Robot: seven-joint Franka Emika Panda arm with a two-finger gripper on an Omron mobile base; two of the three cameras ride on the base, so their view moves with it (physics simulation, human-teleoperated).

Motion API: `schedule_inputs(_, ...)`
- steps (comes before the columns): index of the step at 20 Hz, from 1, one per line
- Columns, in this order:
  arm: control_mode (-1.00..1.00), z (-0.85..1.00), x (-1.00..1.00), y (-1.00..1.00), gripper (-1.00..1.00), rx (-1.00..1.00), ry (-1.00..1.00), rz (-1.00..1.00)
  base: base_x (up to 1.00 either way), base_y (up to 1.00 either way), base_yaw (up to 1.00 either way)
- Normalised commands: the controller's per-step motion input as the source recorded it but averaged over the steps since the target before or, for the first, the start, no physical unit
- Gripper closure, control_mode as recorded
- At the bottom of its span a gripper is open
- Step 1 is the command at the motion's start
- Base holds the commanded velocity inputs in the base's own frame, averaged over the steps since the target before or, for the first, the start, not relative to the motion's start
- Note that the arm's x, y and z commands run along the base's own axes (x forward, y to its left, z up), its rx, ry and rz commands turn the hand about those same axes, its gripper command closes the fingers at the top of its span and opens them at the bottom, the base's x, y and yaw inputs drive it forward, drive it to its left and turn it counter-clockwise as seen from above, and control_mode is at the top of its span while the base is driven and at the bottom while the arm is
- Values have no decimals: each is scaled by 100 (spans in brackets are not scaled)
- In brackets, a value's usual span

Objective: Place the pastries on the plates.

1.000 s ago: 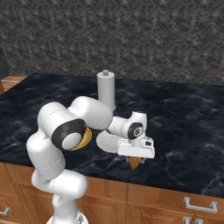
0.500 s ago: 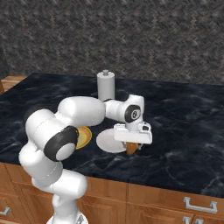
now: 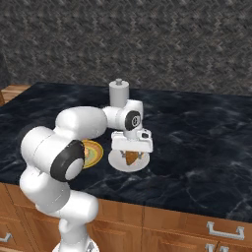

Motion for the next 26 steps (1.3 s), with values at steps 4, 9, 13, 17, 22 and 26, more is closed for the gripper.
schedule_inputs(4, -100, -5, 64, 24, 100, 0, 3, 0, 0, 0, 0)
schedule_inputs(9, -100, -27, 63, 13, 100, -2, 1, -1, 0, 0, 0)
schedule_inputs(13, -100, -31, 46, 8, 100, -4, 0, -1, 0, 0, 0)
schedule_inputs(17, -100, -33, 10, 0, 100, 0, 0, 0, 0, 0, 0)
schedule_inputs(22, -100, -20, 1, 0, 100, 0, 0, 0, 0, 0, 0)
schedule_inputs(26, -100, -1, 0, 0, -100, 0, 0, 0, 0, 0, 0)
